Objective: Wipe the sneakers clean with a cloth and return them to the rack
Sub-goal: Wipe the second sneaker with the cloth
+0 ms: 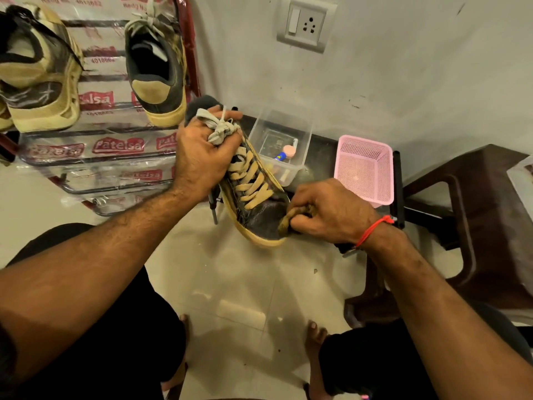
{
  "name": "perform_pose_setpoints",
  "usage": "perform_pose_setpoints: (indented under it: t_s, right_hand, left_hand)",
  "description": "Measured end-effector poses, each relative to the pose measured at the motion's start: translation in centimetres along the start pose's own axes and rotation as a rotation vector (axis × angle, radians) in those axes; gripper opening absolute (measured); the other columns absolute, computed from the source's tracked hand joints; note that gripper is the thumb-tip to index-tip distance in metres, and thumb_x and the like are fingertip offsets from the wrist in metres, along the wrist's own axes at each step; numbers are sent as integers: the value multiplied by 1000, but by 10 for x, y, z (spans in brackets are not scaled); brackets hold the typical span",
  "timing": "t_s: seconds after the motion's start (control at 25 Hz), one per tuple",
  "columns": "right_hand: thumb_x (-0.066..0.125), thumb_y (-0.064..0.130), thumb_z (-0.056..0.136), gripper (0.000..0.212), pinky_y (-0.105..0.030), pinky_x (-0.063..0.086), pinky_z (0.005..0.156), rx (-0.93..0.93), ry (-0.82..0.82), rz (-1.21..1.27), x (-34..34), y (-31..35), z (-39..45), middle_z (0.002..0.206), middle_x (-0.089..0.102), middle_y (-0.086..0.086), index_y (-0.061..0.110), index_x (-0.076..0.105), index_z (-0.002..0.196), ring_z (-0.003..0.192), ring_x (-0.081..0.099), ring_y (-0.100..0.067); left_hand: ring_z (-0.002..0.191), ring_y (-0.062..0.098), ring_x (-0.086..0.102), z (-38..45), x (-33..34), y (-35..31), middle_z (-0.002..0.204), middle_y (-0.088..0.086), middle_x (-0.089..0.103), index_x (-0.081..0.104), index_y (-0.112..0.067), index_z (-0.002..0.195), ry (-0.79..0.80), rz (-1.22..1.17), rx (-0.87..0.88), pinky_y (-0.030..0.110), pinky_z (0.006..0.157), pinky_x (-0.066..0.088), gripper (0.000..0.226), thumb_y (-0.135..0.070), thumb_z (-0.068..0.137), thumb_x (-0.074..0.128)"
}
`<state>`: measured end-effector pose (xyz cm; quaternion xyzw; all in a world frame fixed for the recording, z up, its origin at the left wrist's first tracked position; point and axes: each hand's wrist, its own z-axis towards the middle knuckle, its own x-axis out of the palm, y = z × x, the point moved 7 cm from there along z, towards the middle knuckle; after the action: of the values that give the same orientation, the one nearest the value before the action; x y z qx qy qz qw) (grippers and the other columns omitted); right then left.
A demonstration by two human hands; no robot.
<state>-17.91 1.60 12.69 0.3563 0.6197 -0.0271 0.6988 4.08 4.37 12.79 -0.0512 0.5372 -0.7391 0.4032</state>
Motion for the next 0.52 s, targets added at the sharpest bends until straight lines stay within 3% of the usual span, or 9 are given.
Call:
perform_pose_setpoints:
  t_s: [0.04, 0.12, 0.2, 0.28, 0.36, 0.4, 0.48, 0.52]
  right_hand:
    - [51, 51, 76, 38, -38, 56, 65, 14, 2, -50, 0, -1, -3, 83, 66, 10, 25, 77, 84, 74, 61, -13]
    - [50, 44, 76, 33, -38, 54, 68, 34, -190, 7, -13, -4, -7, 83, 66, 7, 24, 76, 84, 76, 61, -15]
    - [57, 25, 80, 20, -35, 54, 77, 144, -444, 227, -27, -15, -11, 86, 68, 3, 21, 75, 85, 81, 63, -14]
    - [57, 11, 82, 19, -35, 56, 82, 321, -591, 550, -30, -32, -12, 84, 72, 3, 21, 74, 83, 83, 68, -14]
    - [54, 4, 85, 27, -38, 58, 82, 405, -683, 848, -27, -42, -11, 80, 74, 3, 22, 74, 81, 82, 71, -17]
    - [54, 3, 86, 28, -40, 59, 85, 420, -723, 919, -28, -48, -11, 82, 75, 0, 22, 75, 83, 85, 72, -19]
    - [55, 8, 87, 24, -44, 58, 90, 431, -753, 860, -33, -58, -12, 89, 76, -3, 20, 76, 90, 92, 72, -24]
    - [56, 11, 87, 22, -45, 58, 90, 429, -758, 753, -38, -62, -14, 90, 76, -1, 20, 76, 93, 92, 71, -23]
  left_hand:
    - [110, 14, 68, 7, -6, 9, 115, 2, 73, 76, -24, 112, -51, -14, -88, 45, 95, 58, 36, -45, 84, 68]
    - [104, 16, 70, 17, -16, 34, 116, 4, 70, 75, -31, 105, -95, -29, -291, 43, 86, 62, 53, -73, 72, 70]
    - [104, 24, 70, 21, -20, 57, 119, 9, 68, 73, -38, 91, -63, 1, -398, 46, 85, 62, 71, -97, 55, 61]
    - [111, 33, 66, 21, -18, 56, 121, 10, 66, 73, -39, 83, -13, 29, -430, 52, 92, 57, 73, -102, 50, 57]
    - [129, 31, 51, 20, -15, 30, 126, 2, 58, 73, -33, 85, 87, 150, -350, 60, 107, 44, 69, -97, 64, 56]
    - [135, 30, 41, 17, -10, 15, 126, 1, 53, 73, -31, 87, 164, 288, -247, 63, 116, 29, 64, -90, 74, 53]
    - [136, 30, 37, 9, 0, -19, 129, 4, 54, 77, -25, 96, 302, 575, 57, 69, 120, 2, 68, -83, 82, 43]
    - [131, 30, 44, 3, 6, -33, 128, 6, 56, 78, -23, 98, 361, 675, 200, 71, 119, 0, 72, -82, 84, 38]
